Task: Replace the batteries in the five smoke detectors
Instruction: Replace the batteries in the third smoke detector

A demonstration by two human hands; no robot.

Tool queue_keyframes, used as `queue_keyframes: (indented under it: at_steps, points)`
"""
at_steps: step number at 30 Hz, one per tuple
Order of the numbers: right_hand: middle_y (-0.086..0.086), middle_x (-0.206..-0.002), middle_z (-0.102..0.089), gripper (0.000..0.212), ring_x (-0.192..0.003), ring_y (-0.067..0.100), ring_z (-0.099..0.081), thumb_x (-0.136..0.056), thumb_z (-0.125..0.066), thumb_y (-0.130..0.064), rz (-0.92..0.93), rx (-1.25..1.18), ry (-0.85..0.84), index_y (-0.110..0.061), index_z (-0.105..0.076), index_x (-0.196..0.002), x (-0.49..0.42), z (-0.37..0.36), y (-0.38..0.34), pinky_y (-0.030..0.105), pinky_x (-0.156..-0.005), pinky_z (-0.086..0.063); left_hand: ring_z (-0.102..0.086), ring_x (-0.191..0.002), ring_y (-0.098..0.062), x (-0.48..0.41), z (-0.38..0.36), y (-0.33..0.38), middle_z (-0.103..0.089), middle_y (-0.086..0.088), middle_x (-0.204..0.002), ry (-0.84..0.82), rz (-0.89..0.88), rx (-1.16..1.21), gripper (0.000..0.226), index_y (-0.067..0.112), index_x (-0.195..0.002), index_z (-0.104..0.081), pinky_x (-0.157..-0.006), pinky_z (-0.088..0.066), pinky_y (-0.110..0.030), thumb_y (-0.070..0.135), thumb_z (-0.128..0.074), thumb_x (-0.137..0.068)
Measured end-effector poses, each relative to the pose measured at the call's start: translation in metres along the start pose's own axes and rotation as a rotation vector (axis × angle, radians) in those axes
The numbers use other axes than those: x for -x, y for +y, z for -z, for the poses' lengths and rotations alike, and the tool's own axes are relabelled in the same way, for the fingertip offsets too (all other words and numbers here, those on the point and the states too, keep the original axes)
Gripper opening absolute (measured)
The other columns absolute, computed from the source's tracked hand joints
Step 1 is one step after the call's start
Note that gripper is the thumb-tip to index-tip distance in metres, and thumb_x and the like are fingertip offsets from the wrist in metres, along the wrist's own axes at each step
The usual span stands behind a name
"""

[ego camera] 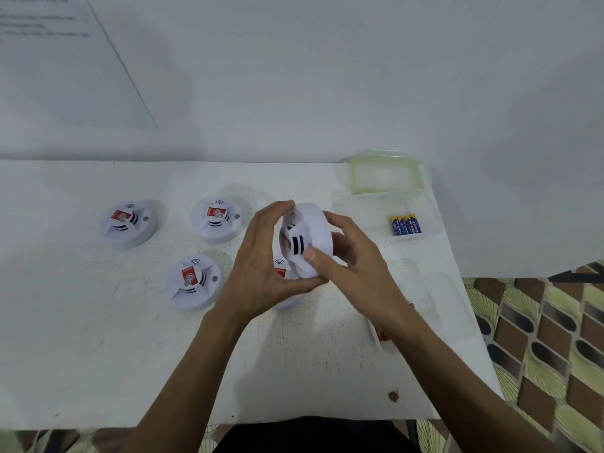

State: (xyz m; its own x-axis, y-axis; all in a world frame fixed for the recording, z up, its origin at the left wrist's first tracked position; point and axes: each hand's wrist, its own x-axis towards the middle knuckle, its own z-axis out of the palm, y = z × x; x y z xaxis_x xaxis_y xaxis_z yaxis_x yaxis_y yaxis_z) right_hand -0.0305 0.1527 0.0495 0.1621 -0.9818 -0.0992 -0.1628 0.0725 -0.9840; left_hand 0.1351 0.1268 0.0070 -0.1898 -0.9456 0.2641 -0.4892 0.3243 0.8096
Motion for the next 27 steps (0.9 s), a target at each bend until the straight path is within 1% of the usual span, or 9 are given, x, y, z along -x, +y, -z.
queue_keyframes:
  at_steps: [4, 6, 9, 15, 18, 20, 22, 24, 27]
  points:
    - [0.002, -0.113, -0.072, 0.031, -0.105, 0.023, -0.069, -0.092, -0.059, -0.018, -0.094, -0.38, -0.023, -0.026, -0.062, -0.122, -0.001, 0.008, 0.004, 0.035, -0.077, -0.058, -0.025, -0.124, 0.02, 0.0, 0.002, 0.006, -0.028, 0.024, -0.136, -0.119, 0.07, 0.11, 0.096, 0.037, -0.134, -0.024, -0.113, -0.023, -0.02, 0.084, -0.06, -0.058]
    - [0.004, -0.117, -0.07, 0.036, -0.108, 0.026, -0.067, -0.092, -0.059, -0.019, -0.104, -0.422, -0.034, -0.026, -0.059, -0.127, 0.0, 0.01, 0.007, 0.039, -0.08, -0.057, -0.029, -0.126, 0.015, 0.001, 0.009, 0.008, -0.031, 0.02, -0.139, -0.155, 0.094, 0.117, 0.097, 0.04, -0.135, -0.021, -0.112, -0.026, -0.019, 0.08, -0.064, -0.057]
    - [0.004, -0.119, -0.07, 0.045, -0.108, 0.025, -0.068, -0.1, -0.05, -0.014, -0.075, -0.292, -0.052, -0.029, -0.045, -0.142, 0.003, 0.009, 0.008, 0.042, -0.085, -0.058, -0.04, -0.125, 0.002, 0.002, 0.025, 0.011, -0.041, 0.015, -0.14, -0.192, 0.117, 0.069, 0.106, 0.043, -0.139, -0.026, -0.102, -0.036, -0.015, 0.052, -0.086, -0.052]
    - [0.014, -0.089, -0.073, 0.048, -0.072, 0.032, -0.071, -0.101, -0.047, -0.014, -0.072, -0.098, -0.074, -0.035, -0.041, -0.143, 0.004, -0.005, 0.004, 0.038, -0.067, -0.06, -0.031, -0.117, 0.021, 0.005, 0.042, -0.003, -0.032, 0.035, -0.128, -0.235, 0.075, 0.011, 0.103, 0.053, -0.132, -0.023, -0.094, -0.027, 0.002, 0.055, -0.084, -0.05]
    - [0.021, -0.082, -0.07, 0.048, -0.07, 0.033, -0.069, -0.101, -0.045, -0.008, -0.062, -0.098, -0.054, -0.032, -0.042, -0.143, 0.004, -0.014, 0.006, 0.035, -0.067, -0.058, -0.031, -0.116, 0.024, 0.006, 0.051, -0.012, -0.026, 0.046, -0.126, -0.283, 0.081, 0.004, 0.103, 0.059, -0.129, -0.021, -0.094, -0.028, 0.001, 0.047, -0.088, -0.052]
    - [0.024, -0.087, -0.069, 0.048, -0.07, 0.035, -0.068, -0.101, -0.045, -0.006, -0.046, -0.09, -0.034, -0.031, -0.044, -0.141, 0.004, -0.02, 0.009, 0.036, -0.067, -0.058, -0.033, -0.116, 0.023, 0.009, 0.057, -0.017, -0.03, 0.039, -0.129, -0.311, 0.085, 0.016, 0.099, 0.053, -0.132, -0.022, -0.099, -0.032, -0.005, 0.04, -0.087, -0.059]
    - [0.026, -0.091, -0.067, 0.047, -0.066, 0.035, -0.066, -0.101, -0.044, -0.005, -0.034, -0.079, -0.005, -0.031, -0.047, -0.14, 0.003, -0.026, 0.012, 0.038, -0.065, -0.057, -0.031, -0.113, 0.028, 0.013, 0.062, -0.019, -0.031, 0.033, -0.13, -0.335, 0.098, 0.098, 0.084, 0.04, -0.132, -0.024, -0.103, -0.033, -0.008, 0.049, -0.078, -0.068]
    - [0.026, -0.087, -0.067, 0.047, -0.061, 0.03, -0.063, -0.101, -0.043, -0.004, -0.03, -0.08, 0.015, -0.032, -0.049, -0.138, 0.003, -0.034, 0.013, 0.039, -0.063, -0.056, -0.031, -0.112, 0.031, 0.015, 0.069, -0.019, -0.035, 0.047, -0.124, -0.362, 0.122, 0.135, 0.081, 0.042, -0.128, -0.03, -0.094, -0.031, 0.002, 0.074, -0.065, -0.062]
    - [0.025, -0.084, -0.067, 0.047, -0.059, 0.027, -0.061, -0.101, -0.043, -0.003, -0.023, -0.071, 0.027, -0.032, -0.05, -0.138, 0.003, -0.042, 0.013, 0.039, -0.062, -0.055, -0.039, -0.118, 0.021, 0.017, 0.074, -0.023, -0.041, 0.044, -0.127, -0.481, 0.196, 0.202, 0.071, 0.047, -0.128, -0.034, -0.095, -0.031, 0.002, 0.073, -0.06, -0.068]
